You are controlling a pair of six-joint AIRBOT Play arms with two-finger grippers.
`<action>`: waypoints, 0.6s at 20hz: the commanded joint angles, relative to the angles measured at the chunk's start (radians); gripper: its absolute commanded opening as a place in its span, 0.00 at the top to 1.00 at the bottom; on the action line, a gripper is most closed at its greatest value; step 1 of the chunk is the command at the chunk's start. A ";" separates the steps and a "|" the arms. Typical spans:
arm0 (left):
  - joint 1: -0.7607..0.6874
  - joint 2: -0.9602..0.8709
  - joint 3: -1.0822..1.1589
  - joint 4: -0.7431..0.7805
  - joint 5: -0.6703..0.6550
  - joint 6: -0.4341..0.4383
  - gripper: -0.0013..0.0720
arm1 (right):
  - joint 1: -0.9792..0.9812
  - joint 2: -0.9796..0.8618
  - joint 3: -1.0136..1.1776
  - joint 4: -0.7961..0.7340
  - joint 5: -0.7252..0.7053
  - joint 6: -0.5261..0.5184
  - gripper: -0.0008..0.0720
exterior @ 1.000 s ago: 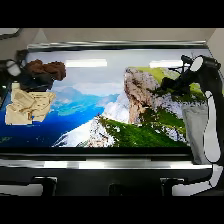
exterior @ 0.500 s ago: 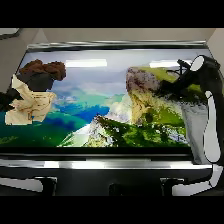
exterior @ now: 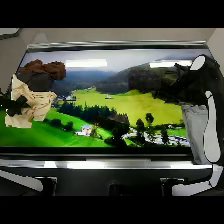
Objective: Fold the shirts.
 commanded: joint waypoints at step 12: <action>-0.474 0.827 0.081 -0.192 0.079 0.016 0.93 | 0.001 0.241 0.001 -0.032 0.016 -0.076 0.08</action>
